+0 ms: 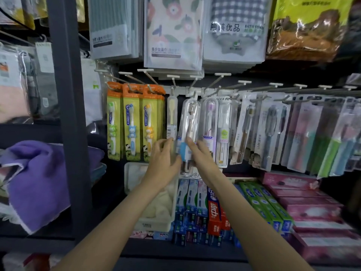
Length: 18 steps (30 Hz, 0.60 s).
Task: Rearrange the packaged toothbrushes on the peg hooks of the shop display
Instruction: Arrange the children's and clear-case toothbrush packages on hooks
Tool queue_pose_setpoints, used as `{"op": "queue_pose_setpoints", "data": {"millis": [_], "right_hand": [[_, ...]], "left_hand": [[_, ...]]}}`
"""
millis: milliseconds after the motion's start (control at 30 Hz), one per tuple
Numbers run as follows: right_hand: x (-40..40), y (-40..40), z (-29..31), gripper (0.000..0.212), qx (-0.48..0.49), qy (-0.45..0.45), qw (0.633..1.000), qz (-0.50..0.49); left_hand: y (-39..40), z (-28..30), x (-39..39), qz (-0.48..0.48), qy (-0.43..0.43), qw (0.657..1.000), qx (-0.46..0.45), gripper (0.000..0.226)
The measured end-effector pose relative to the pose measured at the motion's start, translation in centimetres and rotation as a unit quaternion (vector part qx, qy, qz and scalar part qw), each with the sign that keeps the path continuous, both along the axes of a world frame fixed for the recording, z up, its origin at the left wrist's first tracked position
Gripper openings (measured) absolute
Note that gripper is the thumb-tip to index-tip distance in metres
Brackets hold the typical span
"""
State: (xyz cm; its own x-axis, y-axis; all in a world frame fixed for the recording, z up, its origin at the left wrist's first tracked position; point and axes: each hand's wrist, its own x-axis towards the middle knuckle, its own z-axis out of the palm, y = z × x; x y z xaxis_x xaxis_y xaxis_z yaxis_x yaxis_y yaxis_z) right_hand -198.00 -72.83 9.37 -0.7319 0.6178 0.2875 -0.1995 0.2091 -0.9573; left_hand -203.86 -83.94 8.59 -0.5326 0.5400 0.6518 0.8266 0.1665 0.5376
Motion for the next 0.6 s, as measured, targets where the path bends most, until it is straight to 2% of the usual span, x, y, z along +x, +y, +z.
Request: {"op": "queue_pose_setpoints", "data": {"millis": [100,167,233,333,433,533,600], "right_hand": [[0.4,-0.3,-0.6,0.051,-0.029,0.022,0.999,0.026],[0.7,0.1,-1.2,0.036,-0.054,0.024,0.997,0.043],[0.9,0.3,-1.5,0.039,-0.076,0.035,0.995,0.063],[1.2,-0.4,-1.3,0.062,-0.066,0.031,0.995,0.070],[1.5,-1.0,-1.4,0.080,-0.076,0.027,0.993,0.088],[2.0,-0.9,-1.6,0.058,-0.079,0.030,0.992,0.097],[2.5,-0.9,-1.5,0.045,-0.067,0.033,0.992,0.104]], "left_hand": [[-0.3,0.1,0.4,0.008,0.010,1.000,-0.003,0.046],[-0.6,-0.1,1.1,0.001,0.017,0.999,-0.028,0.046],[-0.8,-0.2,1.8,-0.007,0.011,0.999,-0.052,0.051],[-0.7,0.1,2.5,-0.012,0.001,0.998,-0.055,0.059],[-0.4,0.6,2.8,-0.029,-0.036,0.999,-0.024,0.056],[-0.4,1.0,3.0,-0.057,-0.085,0.995,0.010,0.057],[-0.3,1.1,2.9,-0.068,-0.083,0.994,-0.006,0.067]]}}
